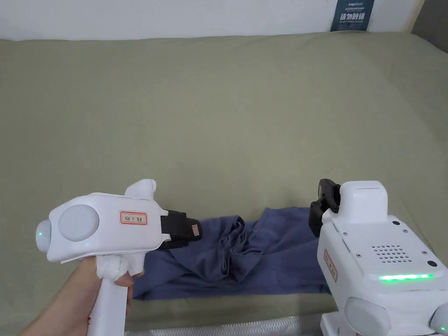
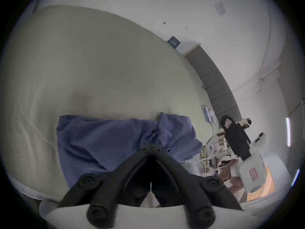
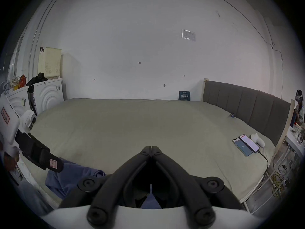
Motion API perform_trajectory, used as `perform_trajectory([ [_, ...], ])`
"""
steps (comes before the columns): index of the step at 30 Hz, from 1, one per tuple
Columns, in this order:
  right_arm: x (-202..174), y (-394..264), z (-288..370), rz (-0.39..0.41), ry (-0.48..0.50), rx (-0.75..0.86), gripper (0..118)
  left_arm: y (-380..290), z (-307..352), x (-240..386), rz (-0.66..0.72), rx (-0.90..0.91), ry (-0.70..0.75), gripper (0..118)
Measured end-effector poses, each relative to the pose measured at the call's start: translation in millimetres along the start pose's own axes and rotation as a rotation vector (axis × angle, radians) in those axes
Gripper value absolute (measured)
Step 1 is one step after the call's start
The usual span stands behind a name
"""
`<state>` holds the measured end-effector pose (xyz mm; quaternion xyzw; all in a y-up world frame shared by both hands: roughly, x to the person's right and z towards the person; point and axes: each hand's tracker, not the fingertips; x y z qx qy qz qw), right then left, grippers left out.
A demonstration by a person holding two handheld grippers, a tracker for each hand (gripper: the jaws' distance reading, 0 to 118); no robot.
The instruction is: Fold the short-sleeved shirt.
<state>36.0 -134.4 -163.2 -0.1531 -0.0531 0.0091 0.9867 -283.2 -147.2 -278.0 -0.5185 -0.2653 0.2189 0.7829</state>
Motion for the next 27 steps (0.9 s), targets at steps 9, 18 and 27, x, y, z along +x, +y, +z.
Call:
perform_trajectory([
  [9,0.8,3.2,2.1,0.016,0.011,-0.004,0,-19.9,-103.9,10.2,0.065,-0.166,-0.098,0],
  [18,2.6,-2.5,-0.1,0.011,0.016,-0.036,0,-29.6,-125.9,-2.3,0.095,-0.175,-0.144,0],
  [27,-7.9,-3.0,0.0,0.014,0.014,-0.013,0,-8.6,24.3,-24.2,0.043,0.017,-0.078,0],
])
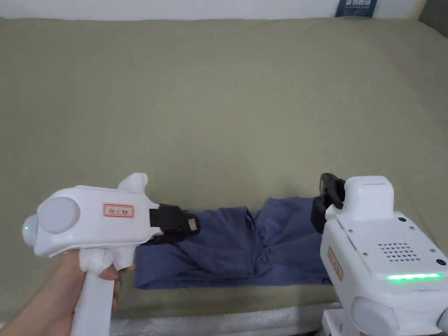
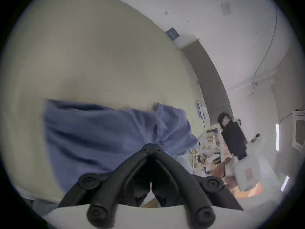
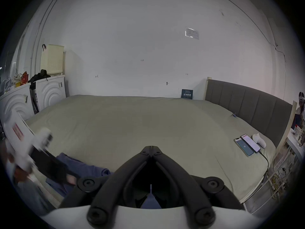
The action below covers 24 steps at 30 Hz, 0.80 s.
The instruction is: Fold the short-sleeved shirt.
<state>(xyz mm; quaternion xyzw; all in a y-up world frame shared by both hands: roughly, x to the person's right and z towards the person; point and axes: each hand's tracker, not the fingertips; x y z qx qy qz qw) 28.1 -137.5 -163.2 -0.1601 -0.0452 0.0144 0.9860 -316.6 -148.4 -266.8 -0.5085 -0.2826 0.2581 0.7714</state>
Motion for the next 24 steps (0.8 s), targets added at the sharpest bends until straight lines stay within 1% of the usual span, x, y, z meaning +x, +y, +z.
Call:
perform_trajectory([
  [2,-4.1,-1.4,-1.6,-0.002,0.007,-0.006,0,1.9,26.3,-22.9,0.037,0.021,0.072,0],
  [4,-7.6,-2.0,-1.9,-0.006,0.017,-0.01,0,1.4,38.5,-48.0,0.09,0.043,0.085,0],
  [8,-14.4,-2.4,-3.2,0.006,0.03,-0.02,0,-2.9,37.6,-74.1,0.121,-0.001,0.068,0],
  [9,-15.6,-2.4,-3.9,0.01,0.029,-0.025,0,-3.9,34.4,-75.6,0.112,-0.006,0.061,7],
  [10,-15.6,-2.8,-3.7,0.011,0.029,-0.026,0,-5.3,30.4,-77.0,0.114,0.002,0.062,28],
  [11,-15.7,-2.7,-4.0,0.012,0.027,-0.029,0,-3.7,23.5,-78.8,0.121,0.011,0.058,67],
  [12,-15.7,-2.4,-4.5,0.011,0.027,-0.034,0,-2.9,17.4,-81.2,0.125,0.005,0.053,115],
  [13,-15.5,-2.1,-4.7,0.011,0.026,-0.036,0,-3.0,10.1,-83.3,0.138,-0.018,0.022,118],
  [14,-14.6,-2.1,-4.6,0.012,0.024,-0.037,0,-2.8,9.0,-86.3,0.178,0.022,-0.01,117],
  [15,-13.9,-1.3,-4.6,0.013,0.022,-0.038,0,8.4,1.2,-94.6,0.186,-0.021,-0.013,117],
  [17,-12.7,0.4,-5.4,0.013,0.02,-0.039,0,13.0,-16.1,-102.0,0.189,-0.078,-0.084,116],
  [18,-11.8,0.6,-5.8,0.017,0.015,-0.039,0,14.4,-24.4,-104.1,0.201,-0.092,-0.141,116],
  [20,-10.1,2.3,-6.1,0.019,0.008,-0.036,0,7.1,-35.0,-92.6,0.196,-0.09,-0.161,116],
  [21,-9.2,3.3,-6.0,0.017,0.003,-0.033,0,8.8,-37.7,-90.2,0.201,-0.099,-0.193,114],
  [22,-8.2,4.4,-5.9,0.015,0.001,-0.032,0,10.5,-40.5,-87.9,0.215,-0.119,-0.204,108],
  [23,-7.5,5.5,-6.1,0.016,-0.001,-0.031,0,19.3,-56.1,-117.5,0.215,-0.122,-0.212,92],
  [24,-7.1,6.2,-6.1,0.018,-0.005,-0.028,0,20.7,-58.9,-117.6,0.206,-0.126,-0.201,47],
])
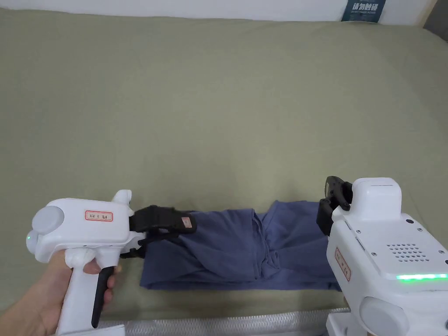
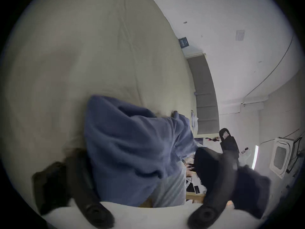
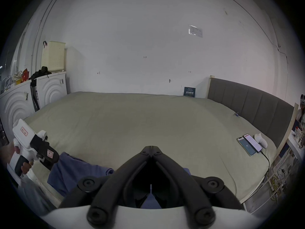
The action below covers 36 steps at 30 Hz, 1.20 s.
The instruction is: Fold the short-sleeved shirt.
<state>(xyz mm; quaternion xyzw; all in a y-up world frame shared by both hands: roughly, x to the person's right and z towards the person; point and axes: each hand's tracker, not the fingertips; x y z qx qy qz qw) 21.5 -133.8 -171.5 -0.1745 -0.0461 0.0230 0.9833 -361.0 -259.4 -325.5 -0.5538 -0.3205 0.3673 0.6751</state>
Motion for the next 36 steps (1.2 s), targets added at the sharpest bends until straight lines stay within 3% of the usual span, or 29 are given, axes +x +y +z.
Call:
perform_trajectory([
  [1,0.8,0.7,0.2,-0.001,-0.001,0.004,0,1.7,-4.6,-2.9,-0.025,-0.026,0.052,15],
  [3,2.6,2.0,-0.1,0.0,-0.002,0.005,0,-27.9,-17.4,26.7,-0.035,-0.011,0.154,14],
  [6,5.0,4.1,1.5,0.004,-0.003,0.012,0,-44.5,-10.6,39.9,0.013,0.051,0.105,14],
  [12,4.7,9.6,-0.1,0.005,0.004,0.029,0,-29.9,54.1,48.3,0.008,0.155,0.151,13],
  [22,-16.1,10.5,-9.3,0.003,0.073,0.045,0,-35.1,206.6,54.8,-0.078,0.279,0.461,13],
  [27,-22.6,8.2,-8.0,0.01,0.093,0.042,0,-29.4,202.7,75.8,-0.101,0.272,0.523,13],
  [36,-13.8,9.0,-2.0,0.019,0.082,0.042,0,-25.9,107.9,154.2,-0.168,0.212,0.51,13],
])
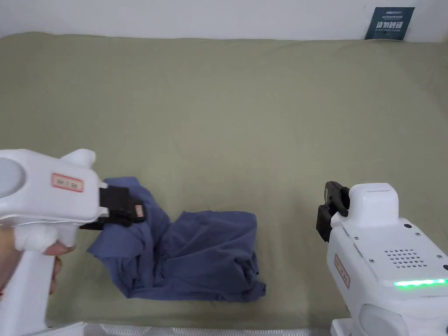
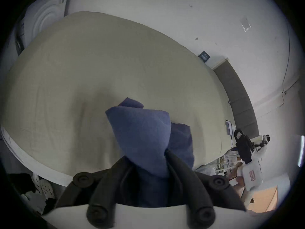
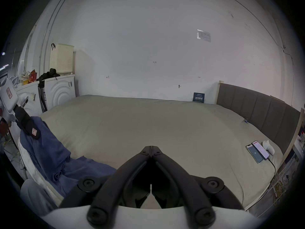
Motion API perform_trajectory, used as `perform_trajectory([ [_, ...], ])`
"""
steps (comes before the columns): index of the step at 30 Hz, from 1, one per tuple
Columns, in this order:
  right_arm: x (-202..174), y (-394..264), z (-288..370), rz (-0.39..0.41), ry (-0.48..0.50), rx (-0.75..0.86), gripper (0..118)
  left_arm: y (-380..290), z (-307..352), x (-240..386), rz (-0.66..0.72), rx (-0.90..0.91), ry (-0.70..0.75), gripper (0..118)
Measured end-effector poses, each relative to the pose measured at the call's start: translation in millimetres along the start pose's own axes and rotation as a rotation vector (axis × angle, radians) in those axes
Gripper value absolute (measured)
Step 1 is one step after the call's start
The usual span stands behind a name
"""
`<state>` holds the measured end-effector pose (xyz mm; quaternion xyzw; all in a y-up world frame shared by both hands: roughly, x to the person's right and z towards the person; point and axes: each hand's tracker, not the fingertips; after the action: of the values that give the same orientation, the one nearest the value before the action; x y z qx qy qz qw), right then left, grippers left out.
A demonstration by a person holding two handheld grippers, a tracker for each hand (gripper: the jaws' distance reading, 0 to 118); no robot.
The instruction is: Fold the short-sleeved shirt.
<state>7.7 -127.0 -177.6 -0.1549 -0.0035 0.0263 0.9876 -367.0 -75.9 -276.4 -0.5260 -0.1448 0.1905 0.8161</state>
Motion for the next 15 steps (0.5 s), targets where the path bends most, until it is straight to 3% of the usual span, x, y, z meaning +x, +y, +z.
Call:
perform_trajectory([
  [10,15.6,-5.9,-2.4,0.005,-0.05,-0.004,0,-25.9,-114.2,104.7,-0.172,-0.058,0.18,15],
  [11,17.0,-6.0,-2.9,0.0,-0.055,-0.006,0,-32.1,-127.1,111.7,-0.205,-0.062,0.186,22],
  [13,19.0,-6.4,-3.7,-0.013,-0.064,-0.009,0,-39.5,-142.0,113.3,-0.198,-0.075,0.071,95],
  [14,19.8,-6.7,-4.5,-0.015,-0.068,-0.01,0,-42.0,-145.5,112.6,-0.199,-0.078,0.016,118],
  [15,20.5,-7.1,-4.7,-0.016,-0.071,-0.011,0,-47.7,-141.6,116.5,-0.208,-0.059,0.008,118],
])
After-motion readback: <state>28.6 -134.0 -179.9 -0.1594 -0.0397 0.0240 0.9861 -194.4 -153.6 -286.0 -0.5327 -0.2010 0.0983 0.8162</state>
